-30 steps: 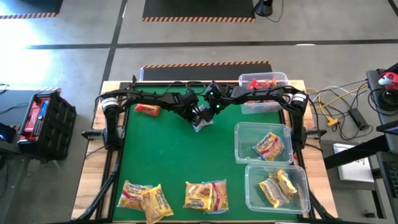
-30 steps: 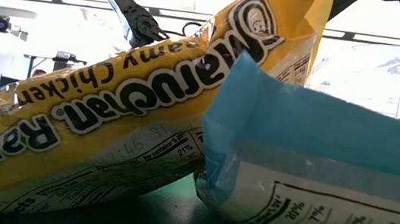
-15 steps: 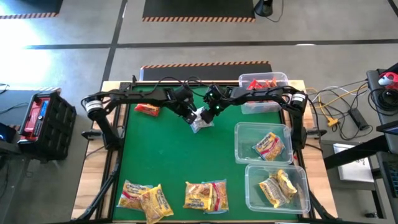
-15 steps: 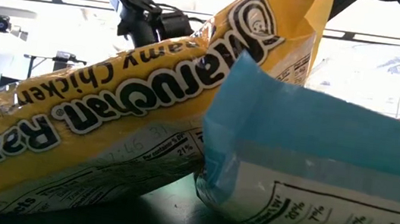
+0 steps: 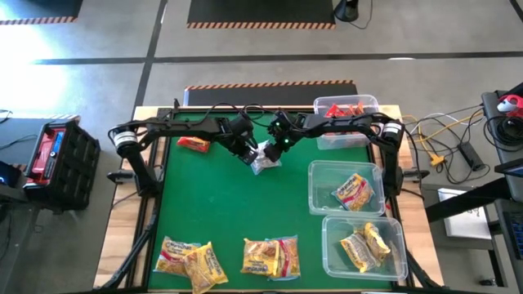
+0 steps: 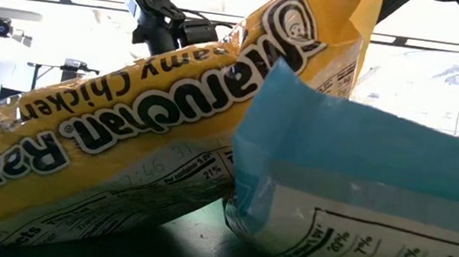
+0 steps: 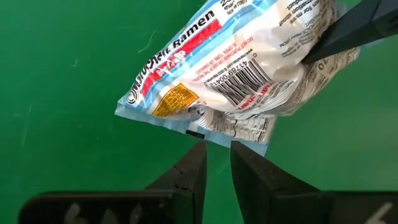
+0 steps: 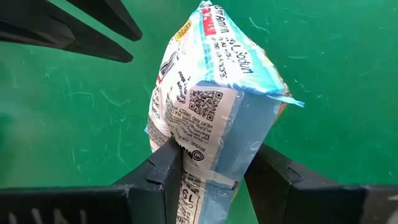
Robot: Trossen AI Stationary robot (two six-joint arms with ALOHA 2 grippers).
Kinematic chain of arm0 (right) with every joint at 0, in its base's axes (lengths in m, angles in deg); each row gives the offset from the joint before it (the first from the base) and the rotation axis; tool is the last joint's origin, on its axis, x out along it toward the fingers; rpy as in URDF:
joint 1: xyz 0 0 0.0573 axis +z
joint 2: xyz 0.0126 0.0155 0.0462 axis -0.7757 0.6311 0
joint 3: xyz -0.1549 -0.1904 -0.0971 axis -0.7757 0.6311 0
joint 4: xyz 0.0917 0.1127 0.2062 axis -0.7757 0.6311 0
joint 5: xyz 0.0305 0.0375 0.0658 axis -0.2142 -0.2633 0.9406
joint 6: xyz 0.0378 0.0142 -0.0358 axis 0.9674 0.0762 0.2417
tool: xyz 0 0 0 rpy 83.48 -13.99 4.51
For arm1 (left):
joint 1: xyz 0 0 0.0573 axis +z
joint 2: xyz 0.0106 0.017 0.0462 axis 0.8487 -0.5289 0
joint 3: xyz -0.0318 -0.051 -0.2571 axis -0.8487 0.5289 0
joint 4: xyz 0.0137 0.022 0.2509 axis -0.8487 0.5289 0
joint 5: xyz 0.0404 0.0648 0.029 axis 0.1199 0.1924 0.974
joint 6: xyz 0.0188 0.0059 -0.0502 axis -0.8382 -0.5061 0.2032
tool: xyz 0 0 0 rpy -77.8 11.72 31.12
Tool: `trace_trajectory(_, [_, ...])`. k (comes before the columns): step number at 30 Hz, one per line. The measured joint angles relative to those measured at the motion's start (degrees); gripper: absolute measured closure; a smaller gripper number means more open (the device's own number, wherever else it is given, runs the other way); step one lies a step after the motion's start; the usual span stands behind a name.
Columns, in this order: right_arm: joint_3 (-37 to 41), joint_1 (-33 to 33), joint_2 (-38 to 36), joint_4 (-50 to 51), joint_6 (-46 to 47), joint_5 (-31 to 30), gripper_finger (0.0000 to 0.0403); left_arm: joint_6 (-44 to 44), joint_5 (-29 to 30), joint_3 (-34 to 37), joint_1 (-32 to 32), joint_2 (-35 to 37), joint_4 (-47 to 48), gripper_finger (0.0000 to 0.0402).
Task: Sort Maruchan noodles
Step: Put the top middle noodle pack into the middle transparent bin
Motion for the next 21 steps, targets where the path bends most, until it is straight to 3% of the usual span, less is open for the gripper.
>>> trace_trajectory(14, [-1.85,-0.26,-2.12,1.34,-1.67,0.18,0.0275,0.01,0.04,0.0,0.0,0.0,-0.13,0.0347])
trace_trajectory(21, [-3.85,-1.36,-3.56,5.77,-4.99,0.17,0.0304,-0.26,0.04,0.0,0.0,0.06,-0.04,0.0347])
